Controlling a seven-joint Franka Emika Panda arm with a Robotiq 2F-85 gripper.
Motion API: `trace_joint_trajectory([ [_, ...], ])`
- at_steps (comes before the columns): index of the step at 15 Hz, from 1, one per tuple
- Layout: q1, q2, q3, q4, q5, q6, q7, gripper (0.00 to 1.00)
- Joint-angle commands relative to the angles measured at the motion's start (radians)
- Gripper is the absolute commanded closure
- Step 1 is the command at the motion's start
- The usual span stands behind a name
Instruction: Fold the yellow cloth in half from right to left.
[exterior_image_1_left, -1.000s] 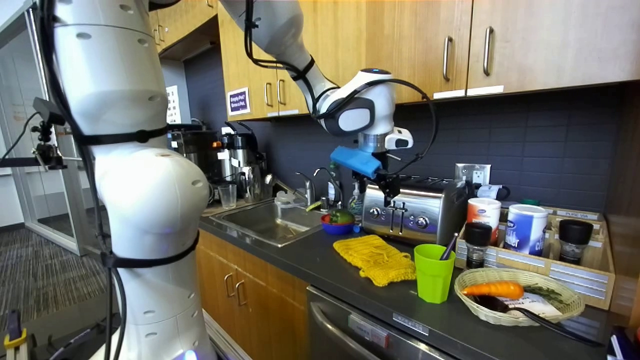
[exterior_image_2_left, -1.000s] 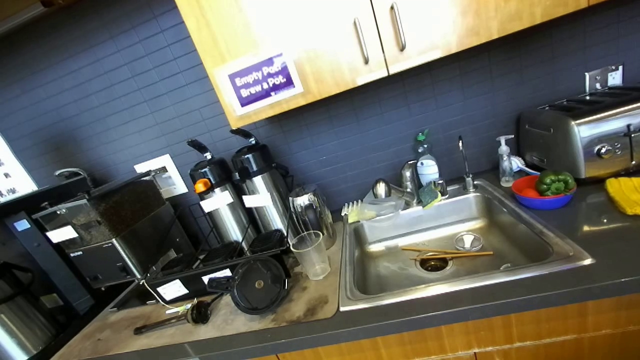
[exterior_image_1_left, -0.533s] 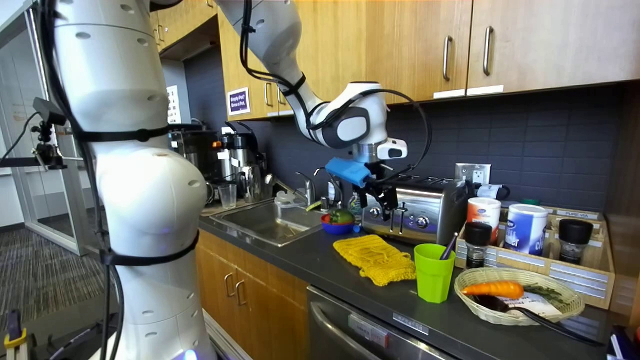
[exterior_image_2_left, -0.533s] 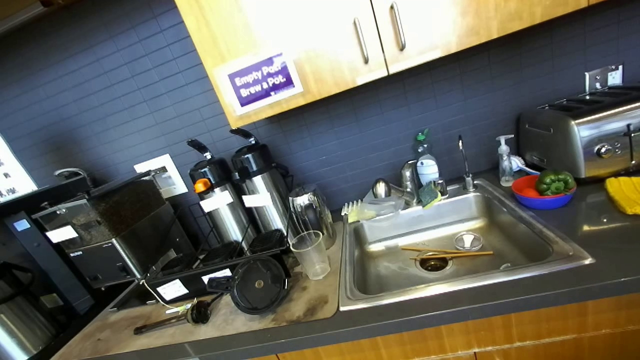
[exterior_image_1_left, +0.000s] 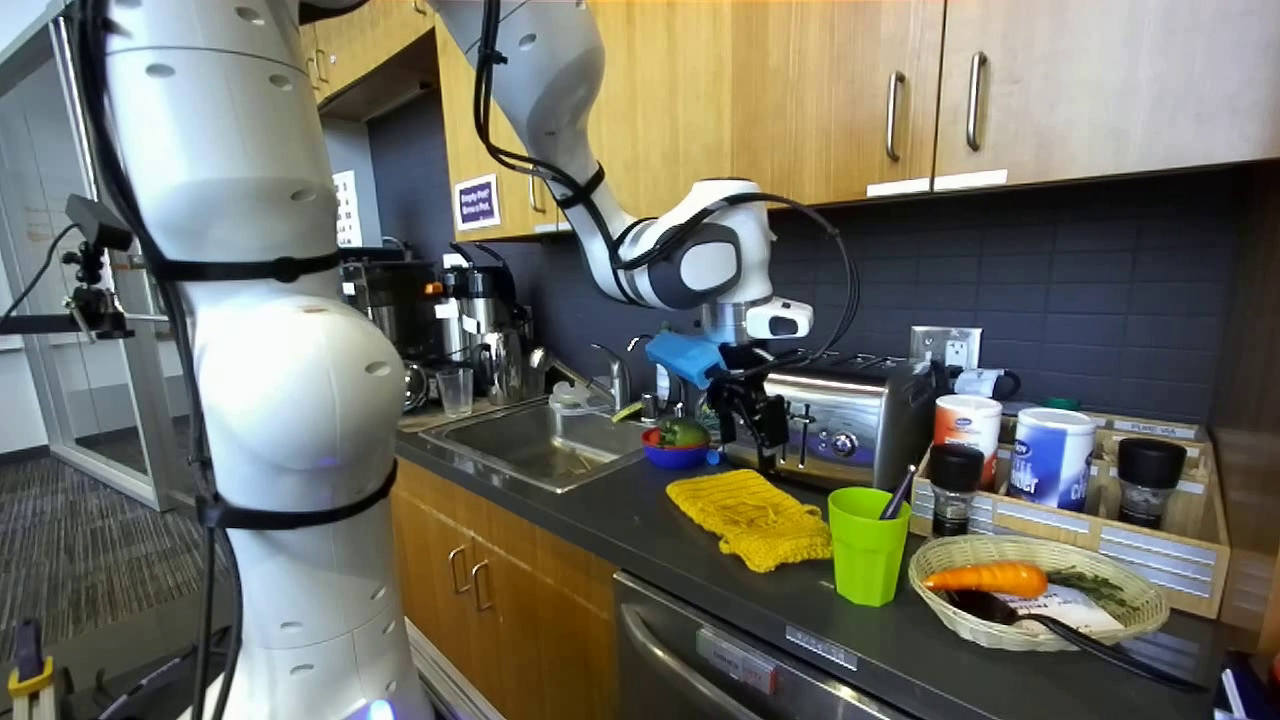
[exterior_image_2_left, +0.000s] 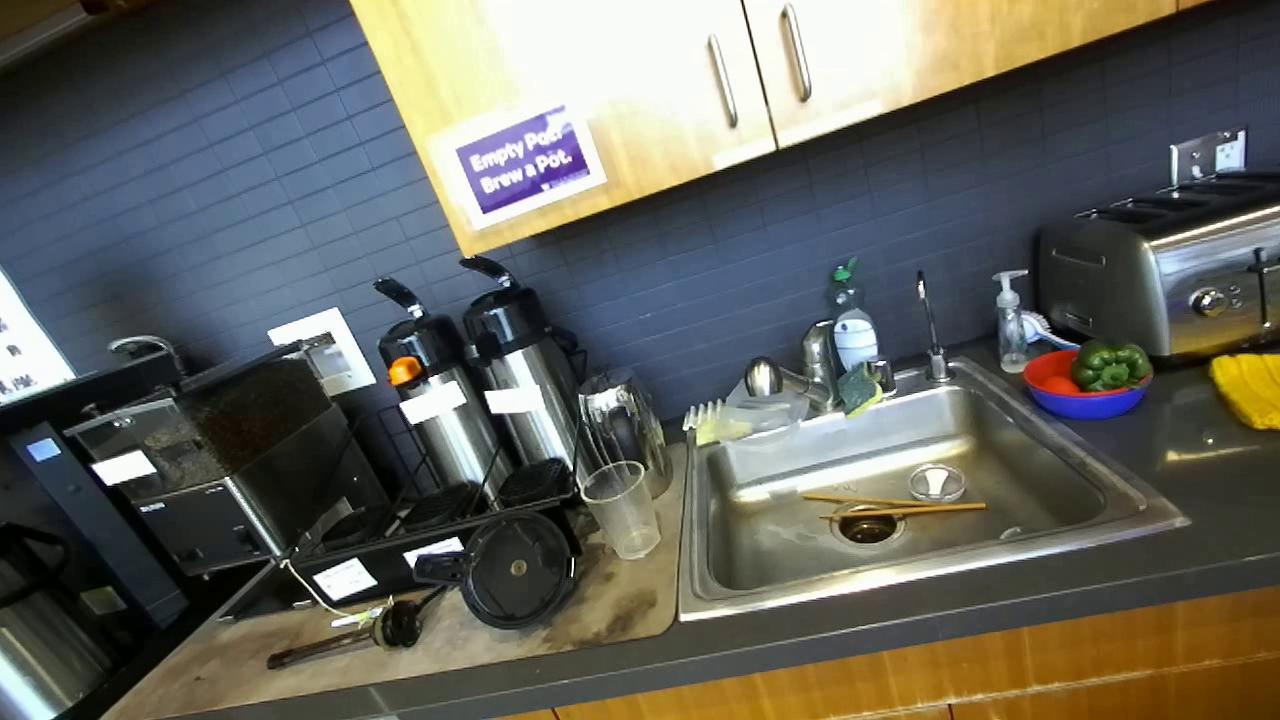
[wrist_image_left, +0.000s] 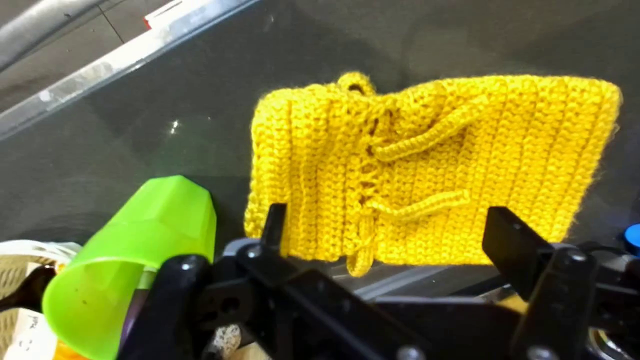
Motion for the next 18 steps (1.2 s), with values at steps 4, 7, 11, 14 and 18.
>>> trace_joint_trajectory([
  [4,-0.028,0.026,0.005,0.006,-0.019,-0.056,0.079,0.00],
  [7,-0.026,0.057,-0.002,0.012,0.007,-0.042,0.057,0.00],
  [11,-0.030,0.112,-0.012,0.030,0.026,-0.003,0.047,0.00],
  [14,-0.031,0.149,-0.017,0.049,0.059,0.042,0.017,0.00],
  [18,-0.031,0.196,-0.012,0.080,0.128,0.078,-0.020,0.00],
])
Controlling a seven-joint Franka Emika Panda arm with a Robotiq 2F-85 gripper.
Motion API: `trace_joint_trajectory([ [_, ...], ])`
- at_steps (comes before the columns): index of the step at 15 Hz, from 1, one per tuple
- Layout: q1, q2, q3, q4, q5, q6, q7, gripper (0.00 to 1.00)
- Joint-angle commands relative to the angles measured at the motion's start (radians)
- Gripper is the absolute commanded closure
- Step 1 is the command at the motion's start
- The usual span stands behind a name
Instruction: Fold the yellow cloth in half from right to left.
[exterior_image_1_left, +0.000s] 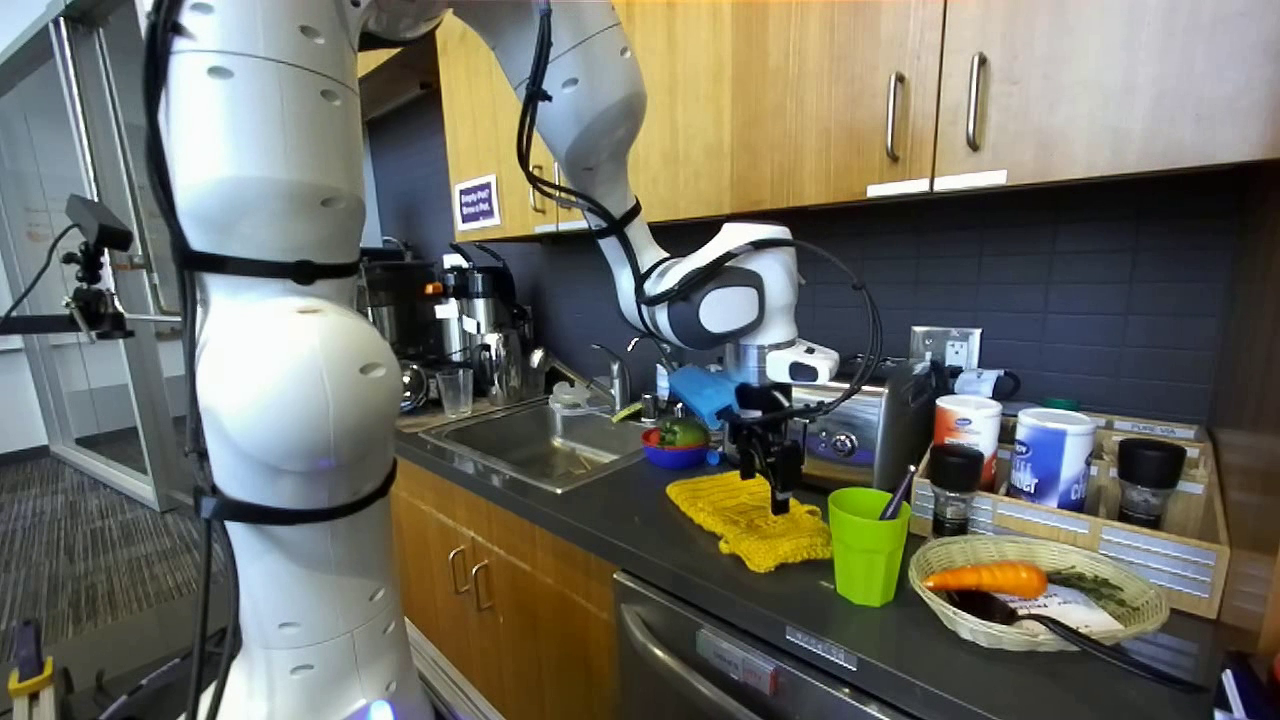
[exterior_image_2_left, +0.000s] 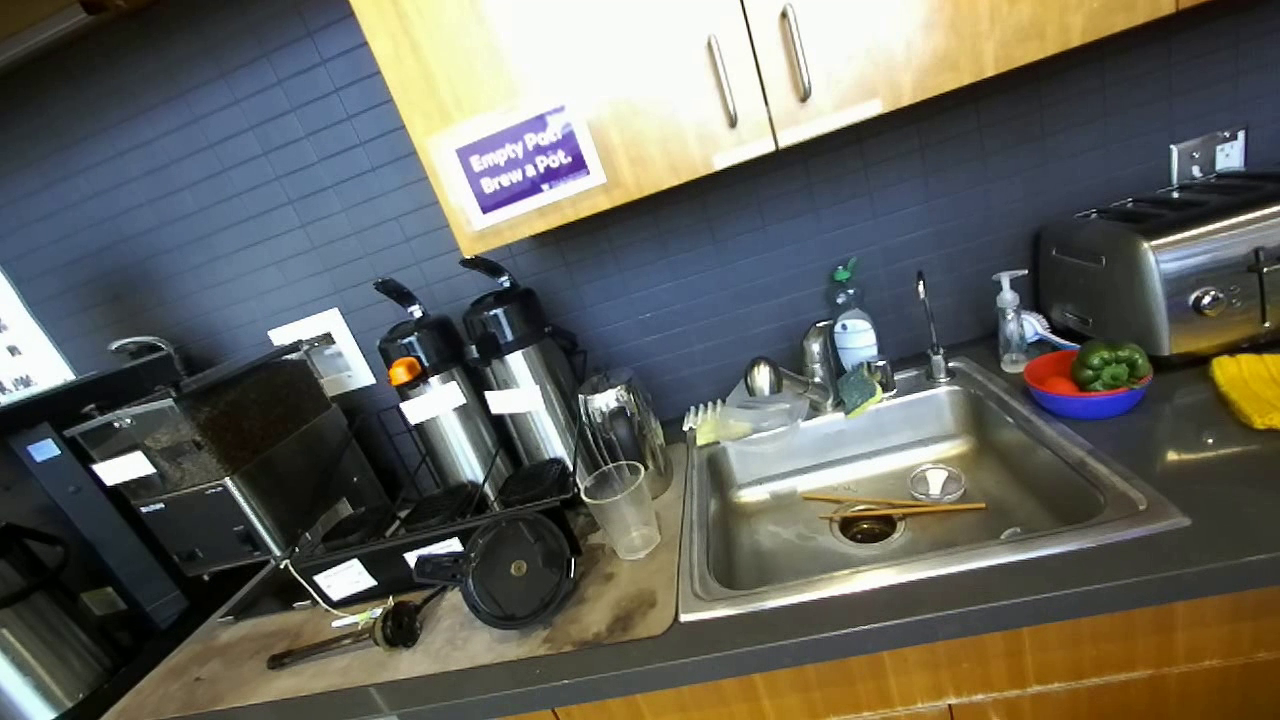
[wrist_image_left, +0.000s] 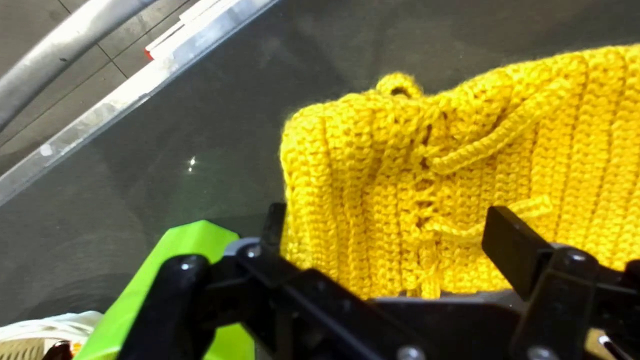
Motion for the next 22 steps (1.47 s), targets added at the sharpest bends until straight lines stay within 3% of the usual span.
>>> trace_joint_trajectory([
  [1,-0.006,0.052,0.004,0.039,0.055,0.029,-0.040,0.00],
  [22,-0.059,0.194,0.012,0.099,0.129,0.060,-0.096,0.00],
])
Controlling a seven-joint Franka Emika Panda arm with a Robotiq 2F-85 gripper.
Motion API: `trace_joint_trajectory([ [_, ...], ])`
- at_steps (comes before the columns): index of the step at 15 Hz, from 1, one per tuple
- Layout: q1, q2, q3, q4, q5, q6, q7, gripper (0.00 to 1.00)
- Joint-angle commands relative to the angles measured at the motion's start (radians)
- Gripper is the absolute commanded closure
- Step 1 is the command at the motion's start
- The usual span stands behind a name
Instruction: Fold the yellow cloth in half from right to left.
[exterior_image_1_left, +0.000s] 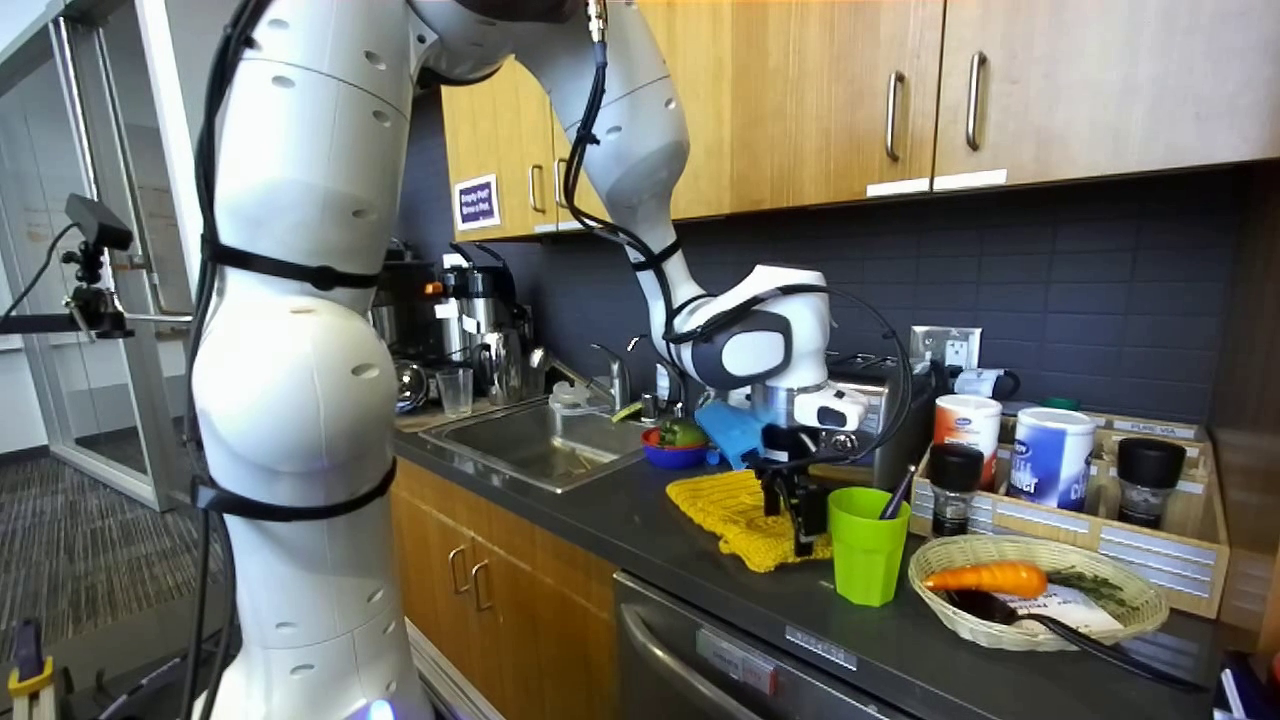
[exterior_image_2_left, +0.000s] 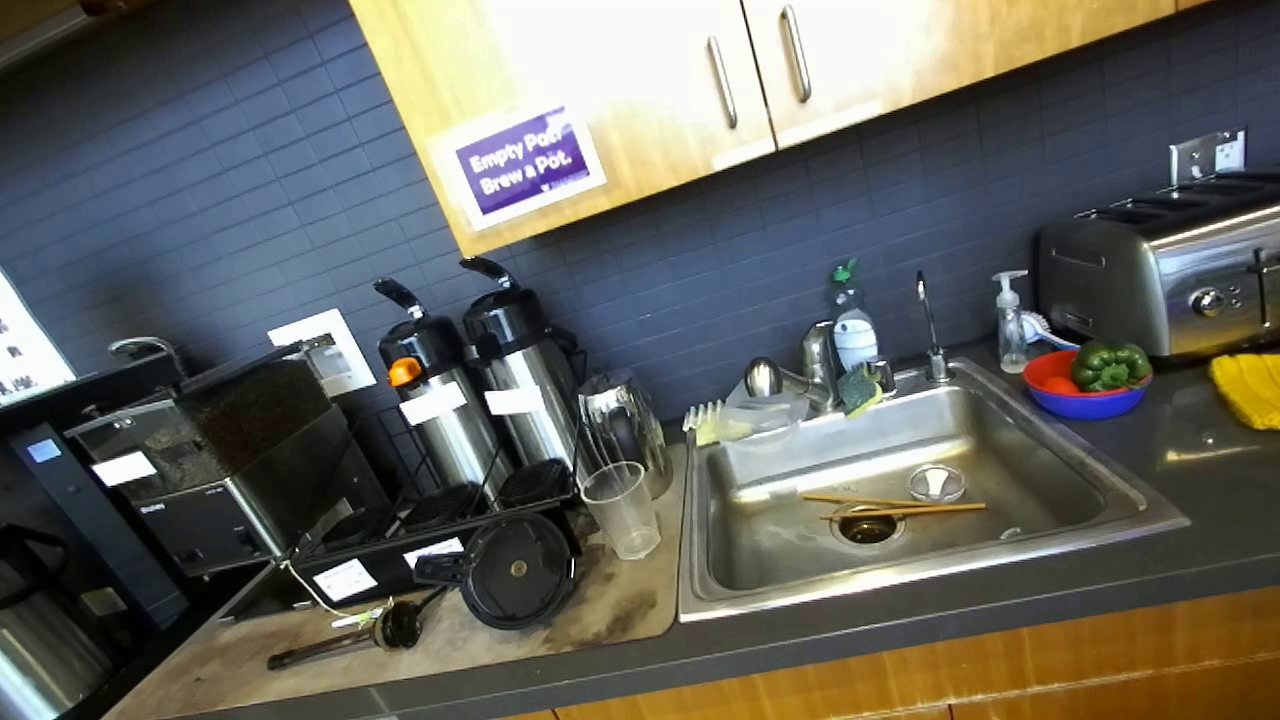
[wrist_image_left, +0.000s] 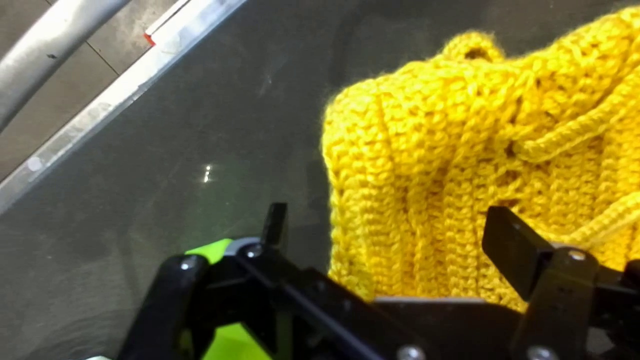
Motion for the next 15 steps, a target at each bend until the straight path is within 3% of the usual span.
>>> trace_joint_trajectory([
  [1,-0.023,0.025,0.017,0.020,0.043,0.005,-0.037,0.00],
  [7,-0.038,0.048,0.033,0.040,0.086,0.004,-0.062,0.00],
  [8,-0.037,0.052,0.033,0.044,0.086,0.004,-0.063,0.24],
  [11,-0.038,0.060,0.034,0.051,0.080,0.004,-0.065,0.39],
  [15,-0.040,0.065,0.038,0.057,0.080,0.002,-0.067,0.72],
])
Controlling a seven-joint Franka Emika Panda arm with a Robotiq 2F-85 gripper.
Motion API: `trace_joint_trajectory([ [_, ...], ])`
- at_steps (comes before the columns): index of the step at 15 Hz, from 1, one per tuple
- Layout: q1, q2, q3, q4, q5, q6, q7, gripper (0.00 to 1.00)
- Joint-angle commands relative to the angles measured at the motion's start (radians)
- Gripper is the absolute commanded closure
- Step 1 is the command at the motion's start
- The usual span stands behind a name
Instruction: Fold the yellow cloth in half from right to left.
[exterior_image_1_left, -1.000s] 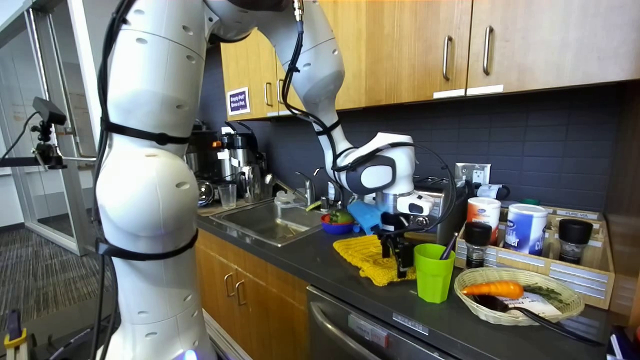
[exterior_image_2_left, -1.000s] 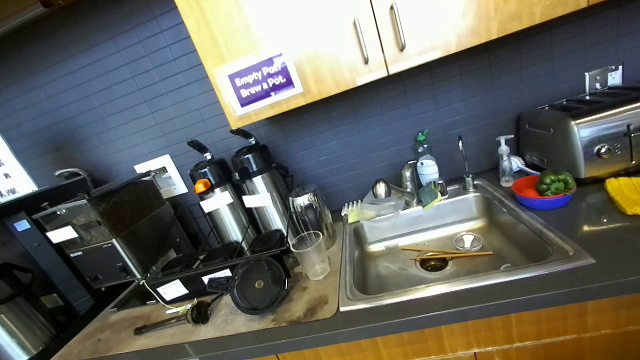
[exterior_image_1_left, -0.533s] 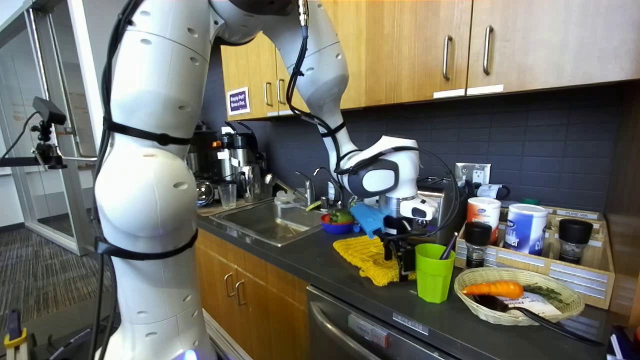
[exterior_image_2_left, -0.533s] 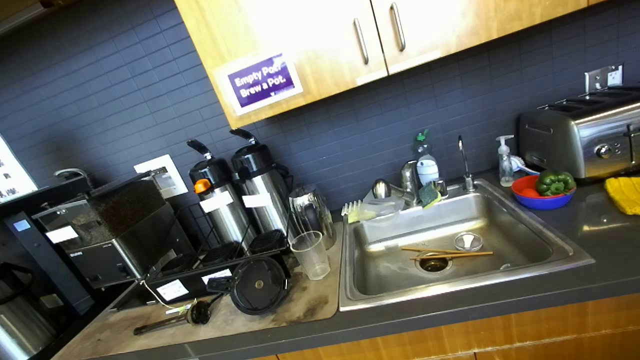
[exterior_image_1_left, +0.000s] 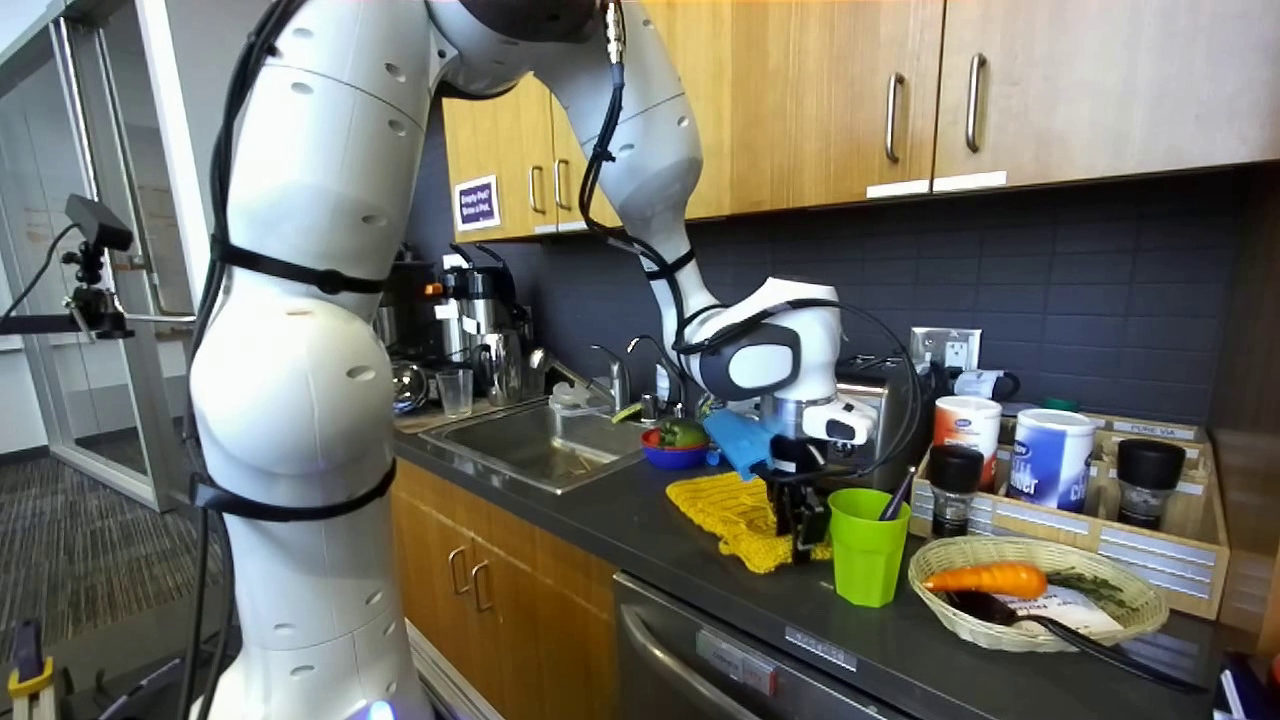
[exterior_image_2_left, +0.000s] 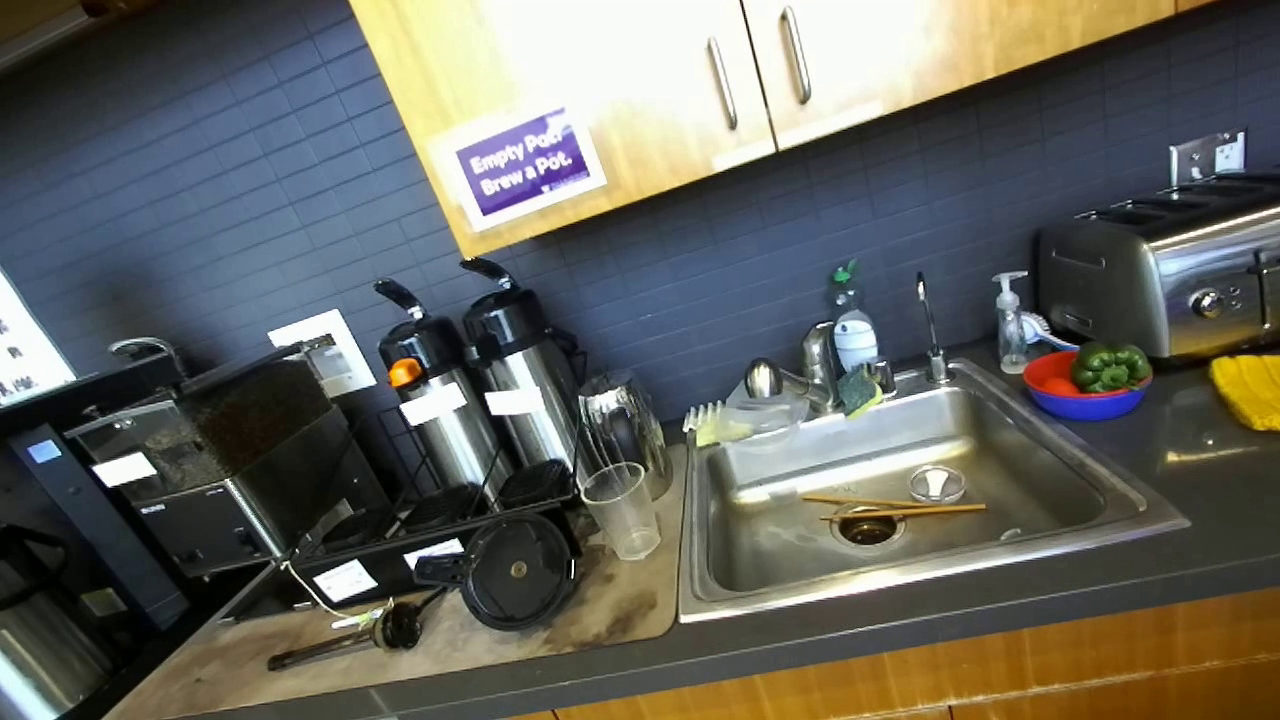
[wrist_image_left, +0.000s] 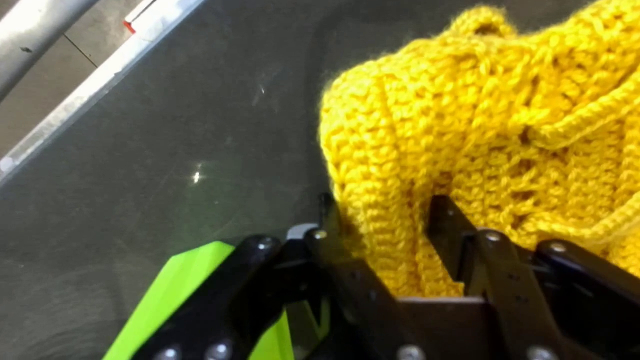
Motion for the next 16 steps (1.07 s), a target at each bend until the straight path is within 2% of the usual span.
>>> trace_joint_trajectory([
  [1,-0.017,0.010,0.017,0.014,0.022,0.001,-0.028,0.78],
  [4,-0.011,-0.001,0.012,0.013,0.009,0.001,-0.021,1.00],
  [6,0.004,-0.017,-0.005,0.012,-0.021,-0.002,0.001,1.00],
  [12,0.055,-0.138,-0.074,-0.014,-0.218,-0.034,0.072,0.98],
  [16,0.068,-0.243,-0.072,-0.036,-0.315,-0.082,0.098,0.98],
])
